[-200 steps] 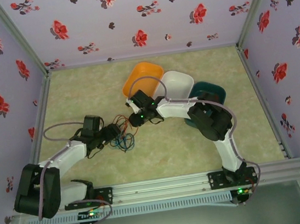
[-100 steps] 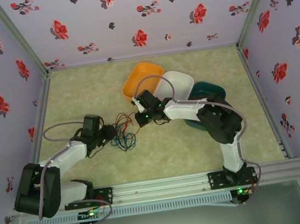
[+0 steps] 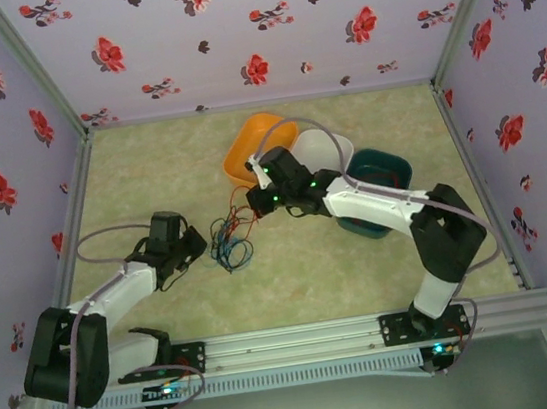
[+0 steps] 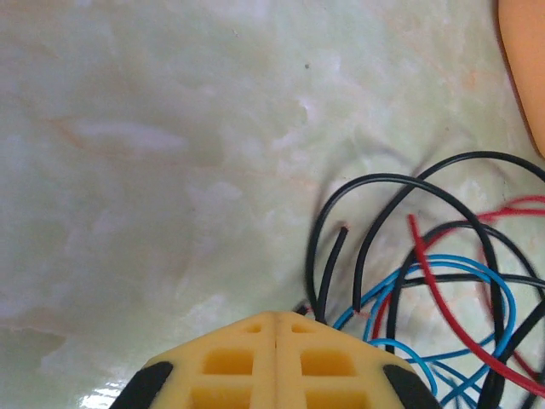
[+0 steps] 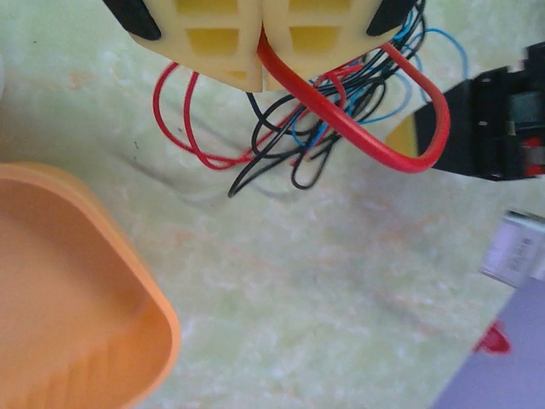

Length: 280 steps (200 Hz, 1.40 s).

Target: Untangle the cables

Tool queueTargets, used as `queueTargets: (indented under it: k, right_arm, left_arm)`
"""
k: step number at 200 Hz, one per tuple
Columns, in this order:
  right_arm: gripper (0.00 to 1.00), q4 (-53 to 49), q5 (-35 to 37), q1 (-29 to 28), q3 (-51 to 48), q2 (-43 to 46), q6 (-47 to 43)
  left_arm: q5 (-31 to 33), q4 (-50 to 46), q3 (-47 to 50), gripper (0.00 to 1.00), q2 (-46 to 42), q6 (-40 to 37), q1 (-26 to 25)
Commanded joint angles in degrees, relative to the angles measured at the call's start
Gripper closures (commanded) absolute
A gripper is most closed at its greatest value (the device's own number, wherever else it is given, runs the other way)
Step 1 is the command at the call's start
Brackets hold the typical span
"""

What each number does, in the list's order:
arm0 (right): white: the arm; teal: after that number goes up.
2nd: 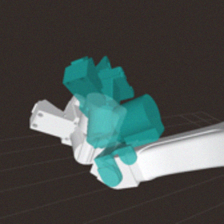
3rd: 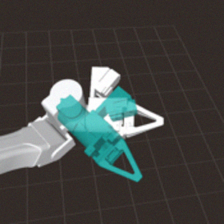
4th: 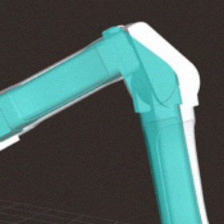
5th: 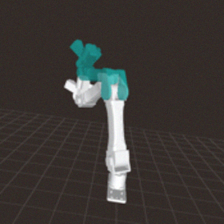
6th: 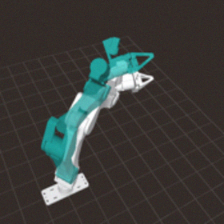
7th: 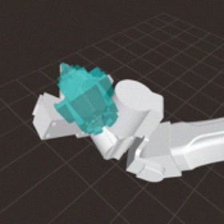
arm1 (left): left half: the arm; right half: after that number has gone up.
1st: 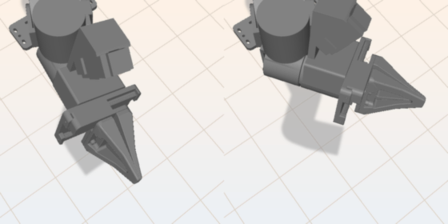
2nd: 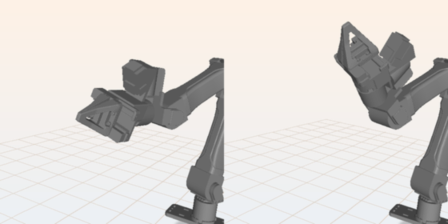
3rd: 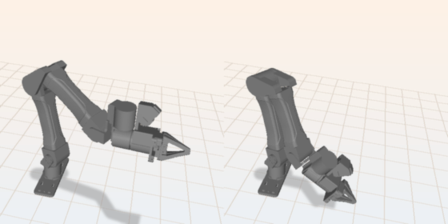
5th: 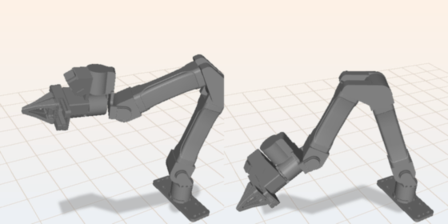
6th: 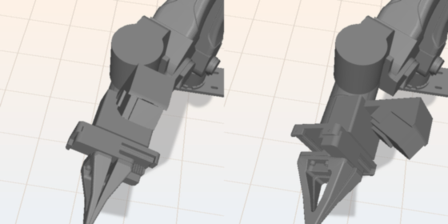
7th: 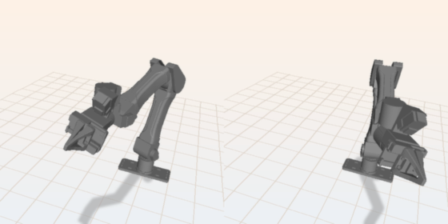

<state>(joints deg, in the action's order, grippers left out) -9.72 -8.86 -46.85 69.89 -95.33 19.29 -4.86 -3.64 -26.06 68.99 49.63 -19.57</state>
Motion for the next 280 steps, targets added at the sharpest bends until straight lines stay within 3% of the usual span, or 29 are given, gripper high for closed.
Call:
queueTargets:
  k: [1,115,150,185,208,244,280]
  right_arm:
    - [1.0,-2.89,-0.28,0.31,0.75,4.55,1.19]
    - [1.0,-14.95,7.57,3.02,5.61,21.05,-1.56]
    - [1.0,-16.18,5.7,5.83,5.45,23.95,0.12]
    - [1.0,-16.83,3.24,6.24,6.17,23.63,0.06]
    - [1.0,-16.65,1.71,6.24,6.72,22.73,0.31]
    - [1.0,-15.13,0.06,6.24,6.69,21.86,1.13]
    - [1.0,-13.59,-2.14,6.24,6.58,20.81,2.35]
  left_arm:
    - [2.27,-0.75,0.58,1.0,-0.5,-0.04,0.42]
    - [7.75,-9.57,-0.35,1.0,-5.45,-3.83,3.39]
    - [7.96,-11.34,-0.54,1.0,-7.58,-3.87,4.59]
    - [3.39,-12.14,-3.34,0.62,-9.91,-7.77,4.51]
    - [-2.12,-11.12,-5.63,0.45,-12.65,-11.35,4.18]
    - [-9.6,-4.05,-6.99,0.29,-17.81,-16.08,0.63]
    - [-9.84,5.14,-6.3,0.24,-17.7,-21.62,-7.92]
